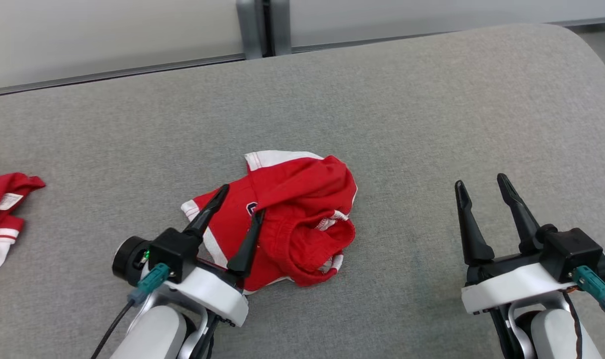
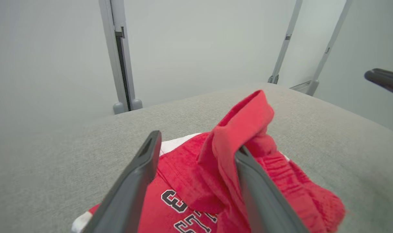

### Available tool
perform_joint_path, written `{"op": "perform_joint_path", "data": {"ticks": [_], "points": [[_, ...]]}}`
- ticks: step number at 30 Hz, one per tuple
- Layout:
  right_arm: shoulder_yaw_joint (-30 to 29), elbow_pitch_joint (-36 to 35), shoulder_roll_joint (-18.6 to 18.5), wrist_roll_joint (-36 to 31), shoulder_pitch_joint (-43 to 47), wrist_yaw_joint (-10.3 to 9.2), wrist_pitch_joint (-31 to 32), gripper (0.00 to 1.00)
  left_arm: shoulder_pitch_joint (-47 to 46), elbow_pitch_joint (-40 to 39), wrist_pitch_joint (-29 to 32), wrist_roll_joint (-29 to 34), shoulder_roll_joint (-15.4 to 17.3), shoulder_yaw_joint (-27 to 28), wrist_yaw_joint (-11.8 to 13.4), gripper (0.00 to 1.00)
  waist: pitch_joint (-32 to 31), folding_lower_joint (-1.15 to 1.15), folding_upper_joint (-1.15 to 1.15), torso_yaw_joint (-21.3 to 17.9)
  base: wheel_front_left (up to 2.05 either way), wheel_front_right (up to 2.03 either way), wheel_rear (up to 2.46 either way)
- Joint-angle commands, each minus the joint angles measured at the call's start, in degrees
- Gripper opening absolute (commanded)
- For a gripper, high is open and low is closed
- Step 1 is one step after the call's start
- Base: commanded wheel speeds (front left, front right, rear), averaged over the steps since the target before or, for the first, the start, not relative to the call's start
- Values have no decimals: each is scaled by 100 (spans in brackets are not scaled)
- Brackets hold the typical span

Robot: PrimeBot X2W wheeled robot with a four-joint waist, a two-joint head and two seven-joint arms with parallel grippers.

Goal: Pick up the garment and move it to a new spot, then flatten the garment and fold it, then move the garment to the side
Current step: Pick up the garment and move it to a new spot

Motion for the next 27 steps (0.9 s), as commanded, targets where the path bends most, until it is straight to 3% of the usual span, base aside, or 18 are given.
{"op": "perform_joint_path", "data": {"ticks": [1, 20, 27], "points": [[20, -44, -76, -13, 76, -2, 79, 100, 178, -133, -87, -160, 77, 237, 133, 100, -243, 0, 0, 304, 0, 0, 0], [4, -284, -223, 10, 624, -2, 418, 100, 1285, -475, -279, -777, 490, 1227, 685, 100, -985, 0, 0, 695, 0, 0, 0], [18, -461, -304, -41, 932, -2, 627, 100, 1619, -580, -315, -720, 729, 1317, 696, 100, -1301, 0, 0, 779, 0, 0, 0]]}}
